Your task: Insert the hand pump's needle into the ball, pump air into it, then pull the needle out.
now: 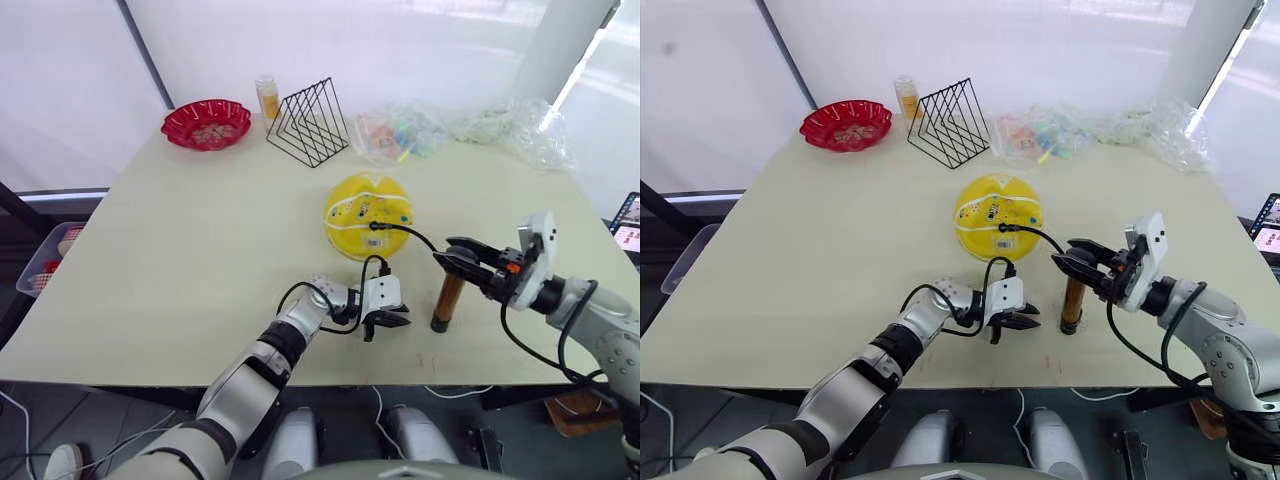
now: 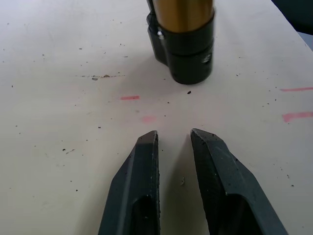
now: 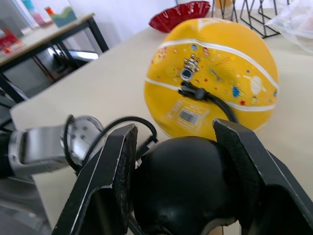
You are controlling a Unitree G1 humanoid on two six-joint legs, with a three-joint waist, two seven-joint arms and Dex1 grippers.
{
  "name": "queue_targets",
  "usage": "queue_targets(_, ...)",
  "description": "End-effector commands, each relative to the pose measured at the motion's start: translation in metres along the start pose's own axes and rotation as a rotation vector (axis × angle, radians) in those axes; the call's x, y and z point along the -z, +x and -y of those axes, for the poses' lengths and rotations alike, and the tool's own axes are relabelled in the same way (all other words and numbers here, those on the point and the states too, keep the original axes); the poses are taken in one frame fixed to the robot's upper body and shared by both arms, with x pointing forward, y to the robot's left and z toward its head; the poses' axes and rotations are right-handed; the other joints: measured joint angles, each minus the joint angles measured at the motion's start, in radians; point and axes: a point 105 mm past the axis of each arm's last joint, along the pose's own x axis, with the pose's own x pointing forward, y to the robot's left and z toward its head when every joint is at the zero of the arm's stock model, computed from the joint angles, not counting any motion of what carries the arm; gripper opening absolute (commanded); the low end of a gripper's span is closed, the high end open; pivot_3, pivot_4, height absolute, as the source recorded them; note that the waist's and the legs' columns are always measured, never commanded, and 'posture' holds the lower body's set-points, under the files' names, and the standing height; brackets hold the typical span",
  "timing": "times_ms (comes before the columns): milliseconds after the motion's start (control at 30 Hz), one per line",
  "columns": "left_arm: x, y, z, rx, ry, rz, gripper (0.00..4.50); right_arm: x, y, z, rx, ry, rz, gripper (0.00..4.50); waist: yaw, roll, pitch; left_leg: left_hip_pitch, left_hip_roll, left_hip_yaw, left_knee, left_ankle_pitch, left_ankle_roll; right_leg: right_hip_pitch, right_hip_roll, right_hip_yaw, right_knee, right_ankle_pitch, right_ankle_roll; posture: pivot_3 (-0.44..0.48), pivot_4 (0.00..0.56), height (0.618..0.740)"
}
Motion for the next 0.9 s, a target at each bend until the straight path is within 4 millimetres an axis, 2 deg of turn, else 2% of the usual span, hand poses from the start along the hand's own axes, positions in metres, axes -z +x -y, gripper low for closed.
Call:
queue_targets(33,0.042,-0.004,0.025,0.069,-0.128,-0.109,1.39,-0.041,-0.002,-0.015,-0.051,-0.083,0.102,1.97,-0.001,0.001,0.001,0.0,0.0,0.0,0.0,0.0,0.0,-0.001,0.0,0.001,0.0,0.001,-0.001,0.0,0.15,0.735)
queue_targets(100,0.035,-0.004,0.024,0.071,-0.138,-0.067,1.9,-0.05,-0.001,-0.019,-0.068,-0.082,0.122,1.97,-0.001,0.002,0.001,-0.001,0.0,0.0,0.0,0.0,0.0,-0.001,0.001,0.0,0.0,0.002,-0.002,0.0,0.15,0.735)
queue_targets(133,0.032,-0.003,0.023,0.068,-0.136,-0.051,2.44,-0.053,-0.001,-0.021,-0.074,-0.083,0.126,1.97,0.0,0.002,0.001,-0.001,0.0,0.001,-0.001,0.0,0.0,-0.001,0.001,0.0,0.0,0.002,-0.002,0.0,0.15,0.735)
queue_targets(233,0.023,-0.003,0.018,0.037,-0.117,-0.006,3.43,-0.055,0.002,-0.026,-0.094,-0.072,0.128,1.97,0.005,0.003,0.002,-0.002,0.0,0.0,-0.001,0.0,0.0,-0.001,0.001,-0.001,0.0,0.002,-0.003,0.0,0.15,0.735)
queue_targets(267,0.022,-0.003,0.017,0.03,-0.115,0.003,3.98,-0.055,0.002,-0.027,-0.096,-0.069,0.127,1.97,0.005,0.003,0.002,-0.002,0.0,0.0,-0.001,0.0,0.0,-0.001,0.001,-0.002,0.0,0.002,-0.002,0.0,0.15,0.735)
queue_targets(333,0.016,-0.004,0.015,0.019,-0.114,0.035,4.44,-0.053,0.004,-0.029,-0.098,-0.058,0.127,1.97,0.004,0.003,0.003,-0.002,0.0,0.001,0.0,0.0,0.0,-0.001,0.001,-0.001,0.0,0.002,-0.002,0.0,0.15,0.735)
queue_targets(767,-0.009,-0.008,0.001,-0.049,-0.189,0.206,4.5,-0.029,0.014,-0.036,-0.103,0.043,0.121,1.97,-0.001,0.01,0.013,-0.004,0.0,0.002,0.003,0.0,0.0,-0.004,0.002,0.001,0.004,0.002,0.002,0.0,0.15,0.735)
queue_targets(900,-0.014,-0.006,0.004,-0.028,-0.184,0.227,4.5,-0.024,0.016,-0.035,-0.096,0.054,0.119,1.97,-0.001,0.011,0.016,-0.004,0.0,0.002,0.003,0.0,0.0,-0.004,0.002,0.001,0.004,0.002,0.003,0.0,0.15,0.735)
